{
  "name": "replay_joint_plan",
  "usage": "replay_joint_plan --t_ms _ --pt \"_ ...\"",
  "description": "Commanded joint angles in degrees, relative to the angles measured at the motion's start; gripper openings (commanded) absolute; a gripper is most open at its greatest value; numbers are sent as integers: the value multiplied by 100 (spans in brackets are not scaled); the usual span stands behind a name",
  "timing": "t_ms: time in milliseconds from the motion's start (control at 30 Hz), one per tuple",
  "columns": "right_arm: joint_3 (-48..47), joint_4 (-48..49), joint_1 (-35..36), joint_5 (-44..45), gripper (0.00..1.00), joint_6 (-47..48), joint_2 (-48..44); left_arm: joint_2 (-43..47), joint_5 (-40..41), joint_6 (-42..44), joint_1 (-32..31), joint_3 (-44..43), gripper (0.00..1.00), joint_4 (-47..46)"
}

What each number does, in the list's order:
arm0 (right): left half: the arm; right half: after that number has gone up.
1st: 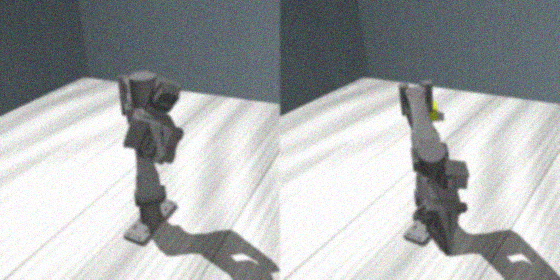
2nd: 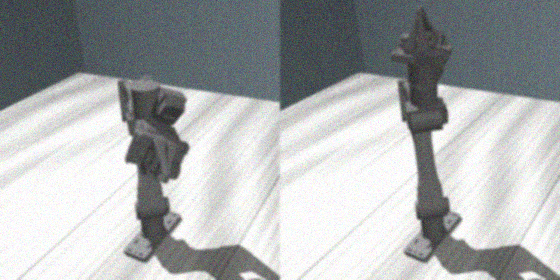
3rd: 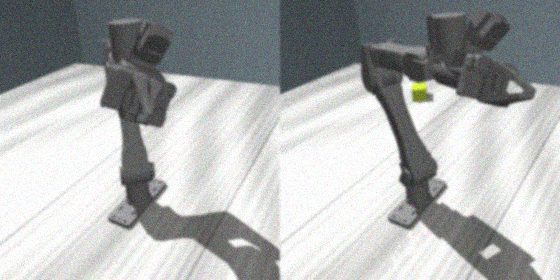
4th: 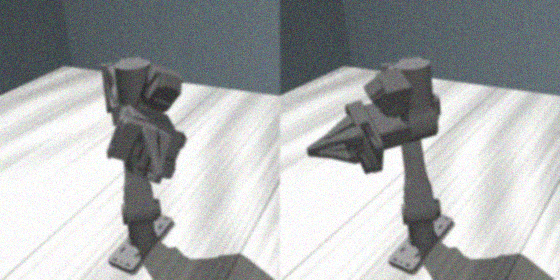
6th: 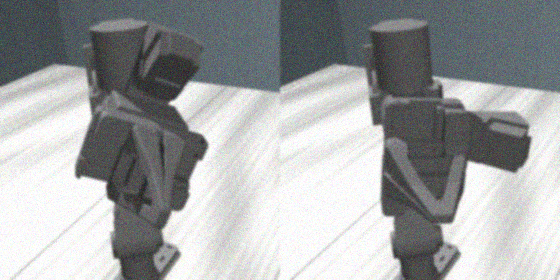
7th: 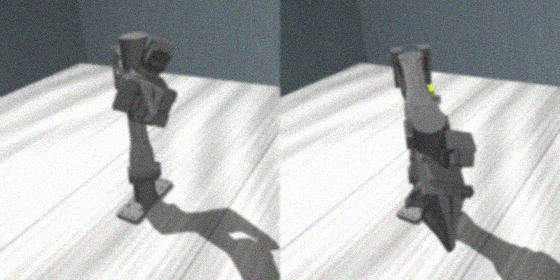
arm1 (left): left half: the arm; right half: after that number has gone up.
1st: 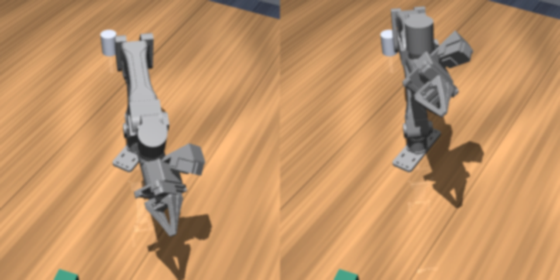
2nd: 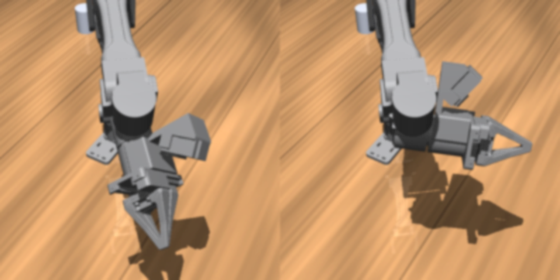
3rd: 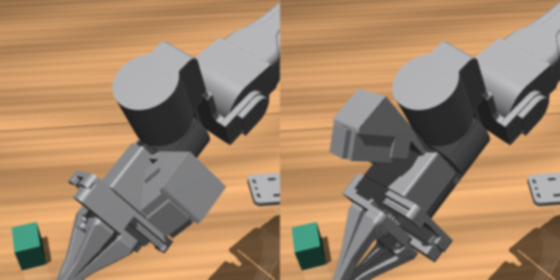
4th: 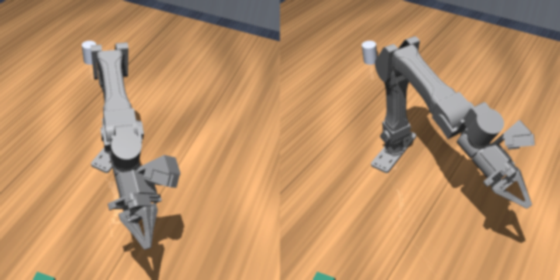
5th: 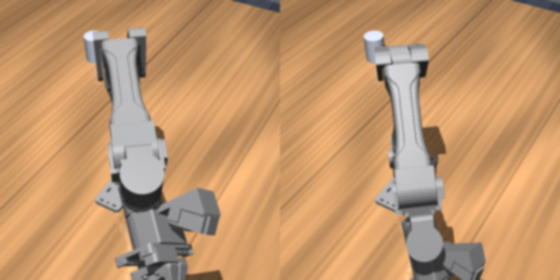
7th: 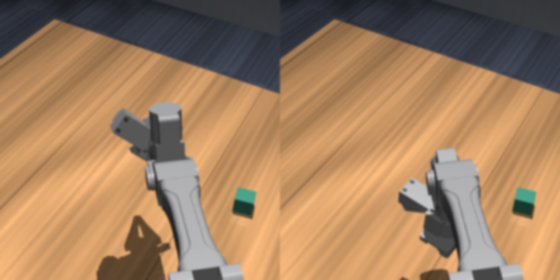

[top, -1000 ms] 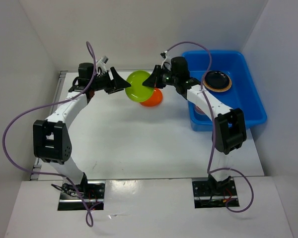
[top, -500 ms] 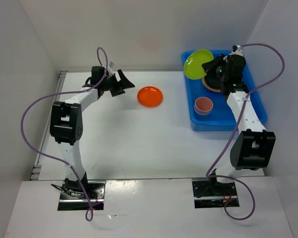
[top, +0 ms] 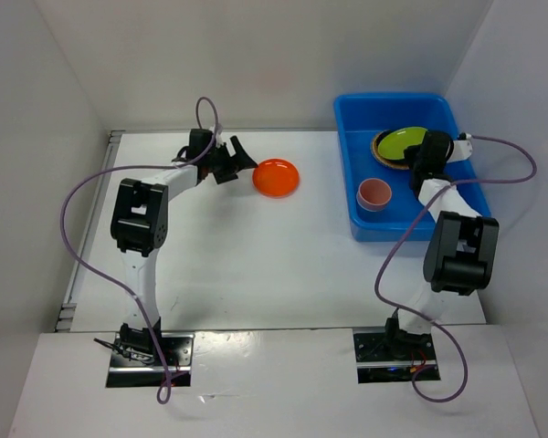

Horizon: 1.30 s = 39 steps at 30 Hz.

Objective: Place the mixed dishes into the plastic bin

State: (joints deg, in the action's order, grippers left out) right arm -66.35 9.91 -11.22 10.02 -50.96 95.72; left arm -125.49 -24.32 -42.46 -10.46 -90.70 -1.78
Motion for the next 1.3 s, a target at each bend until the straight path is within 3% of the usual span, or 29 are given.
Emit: replay_joint_plan --t_ms 0,467,567,667,700,733,800,933,1067,1267 --pt "-80 863 -20 738 0 -528 297 -203 234 -61 -141 -256 100 -217" --pt "-1212 1049 -354 229 0 -933 2028 -774 234 115 -193 -792 100 204" --pt "-1477 996 -354 97 6 -933 2345 -775 182 176 -246 -906 100 309" --pt "-1697 943 -354 -35 23 -881 2521 -775 182 229 -246 -906 100 371" --pt "-1750 881 -354 -35 46 -881 2600 -775 182 229 -246 -906 100 371" --pt "-1898 803 -354 -88 61 -828 2670 -775 182 229 -246 -906 100 371" --pt "-2127 364 -354 -166 76 -714 2793 -775 182 281 -246 -958 100 433" --pt "-2769 -717 -354 -98 85 -424 2847 -775 182 351 -299 -1020 100 590" --pt "-2831 -1438 -354 70 87 58 2470 -775 392 502 -351 -1135 100 837" --pt "-1804 -1650 -354 157 88 464 1101 -722 271 432 -352 -916 98 628"
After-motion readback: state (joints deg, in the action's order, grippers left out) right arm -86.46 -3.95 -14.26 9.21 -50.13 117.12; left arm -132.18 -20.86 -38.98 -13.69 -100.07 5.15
